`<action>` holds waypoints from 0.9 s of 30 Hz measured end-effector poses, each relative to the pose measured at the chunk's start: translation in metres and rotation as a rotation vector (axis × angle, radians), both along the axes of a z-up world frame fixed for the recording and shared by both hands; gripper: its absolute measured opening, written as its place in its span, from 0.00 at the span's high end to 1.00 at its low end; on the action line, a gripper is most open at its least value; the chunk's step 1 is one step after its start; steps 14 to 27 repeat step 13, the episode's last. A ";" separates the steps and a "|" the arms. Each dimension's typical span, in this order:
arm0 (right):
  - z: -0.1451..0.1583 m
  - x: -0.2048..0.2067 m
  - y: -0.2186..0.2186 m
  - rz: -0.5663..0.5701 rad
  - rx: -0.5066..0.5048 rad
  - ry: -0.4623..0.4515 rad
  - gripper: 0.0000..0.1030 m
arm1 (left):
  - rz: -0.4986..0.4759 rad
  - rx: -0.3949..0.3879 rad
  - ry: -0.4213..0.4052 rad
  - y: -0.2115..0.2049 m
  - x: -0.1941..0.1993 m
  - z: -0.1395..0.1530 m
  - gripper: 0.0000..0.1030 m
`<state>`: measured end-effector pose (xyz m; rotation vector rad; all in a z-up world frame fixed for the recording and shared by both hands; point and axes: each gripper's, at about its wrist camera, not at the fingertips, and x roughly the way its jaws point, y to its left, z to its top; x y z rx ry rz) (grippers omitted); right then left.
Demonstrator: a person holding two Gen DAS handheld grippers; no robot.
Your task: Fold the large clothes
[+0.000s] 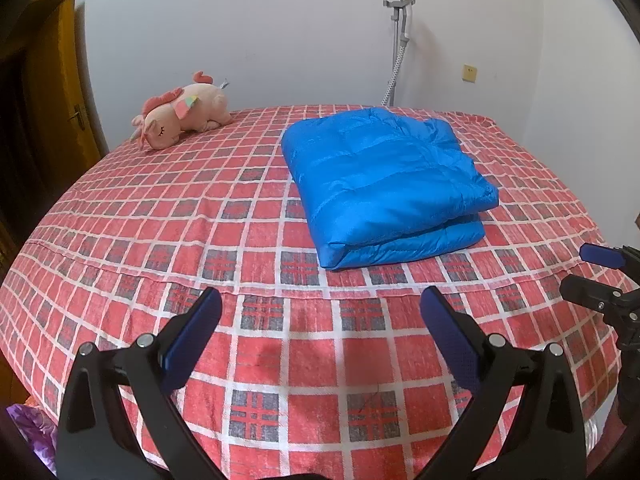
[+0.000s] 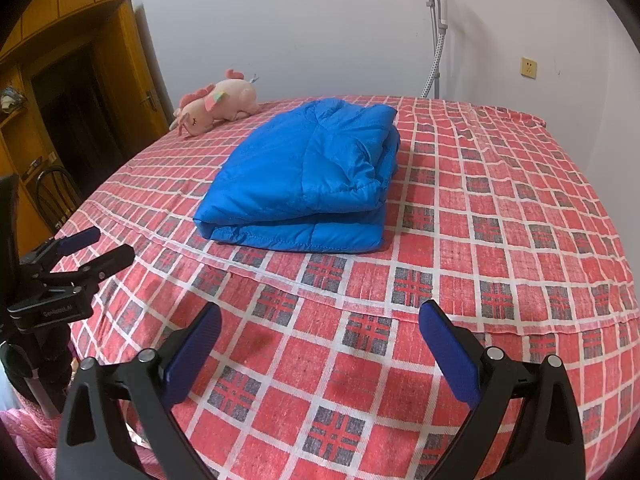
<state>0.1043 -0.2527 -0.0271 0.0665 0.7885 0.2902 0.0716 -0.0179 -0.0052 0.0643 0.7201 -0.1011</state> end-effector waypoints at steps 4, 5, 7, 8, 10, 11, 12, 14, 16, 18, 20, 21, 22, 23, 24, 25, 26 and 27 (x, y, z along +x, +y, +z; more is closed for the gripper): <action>0.000 0.000 0.000 0.000 0.001 0.000 0.04 | -0.002 0.003 0.001 0.000 0.000 0.000 0.04; 0.000 0.000 0.000 0.000 0.000 0.000 0.04 | -0.002 0.004 0.001 0.000 0.000 0.000 0.04; 0.000 0.000 0.000 0.000 0.000 -0.001 0.04 | 0.000 0.004 0.001 0.000 0.001 -0.001 0.04; 0.000 0.000 0.000 0.000 0.002 -0.001 0.04 | 0.002 0.005 0.002 0.000 0.001 -0.001 0.04; 0.000 0.000 0.000 0.001 0.001 -0.001 0.04 | 0.003 0.006 0.002 0.000 0.002 -0.001 0.04; 0.000 0.000 0.000 0.001 0.000 -0.001 0.04 | 0.002 0.006 0.002 0.000 0.002 -0.001 0.04; 0.000 0.000 0.000 0.001 0.000 -0.001 0.04 | 0.003 0.006 0.002 0.000 0.002 -0.001 0.04; 0.000 0.000 0.000 0.001 0.000 -0.001 0.04 | 0.002 0.007 0.002 0.000 0.002 -0.001 0.04; 0.000 0.000 0.000 0.001 0.000 -0.001 0.04 | 0.002 0.007 0.002 0.000 0.002 -0.001 0.04; 0.000 0.000 0.000 0.001 0.000 -0.001 0.04 | 0.002 0.007 0.002 0.000 0.002 -0.001 0.04; 0.000 0.000 0.000 0.001 0.000 -0.001 0.04 | 0.002 0.007 0.002 0.000 0.002 -0.001 0.04; 0.000 0.000 0.000 0.001 0.000 -0.001 0.04 | 0.002 0.007 0.002 0.000 0.002 -0.001 0.04; 0.000 0.000 0.000 0.001 0.000 -0.001 0.04 | 0.002 0.007 0.002 0.000 0.002 -0.001 0.04; 0.000 0.000 0.000 0.001 0.000 -0.001 0.04 | 0.002 0.007 0.002 0.000 0.002 -0.001 0.04; 0.000 0.000 0.000 0.001 0.000 -0.001 0.04 | 0.002 0.007 0.002 0.000 0.002 -0.001 0.04; 0.000 0.000 0.000 0.001 0.000 -0.001 0.04 | 0.002 0.007 0.002 0.000 0.002 -0.001 0.04; 0.000 0.000 0.000 0.001 0.000 -0.001 0.04 | 0.002 0.007 0.002 0.000 0.002 -0.001 0.04; 0.000 0.000 0.000 0.001 0.000 -0.001 0.04 | 0.002 0.007 0.002 0.000 0.002 -0.001 0.04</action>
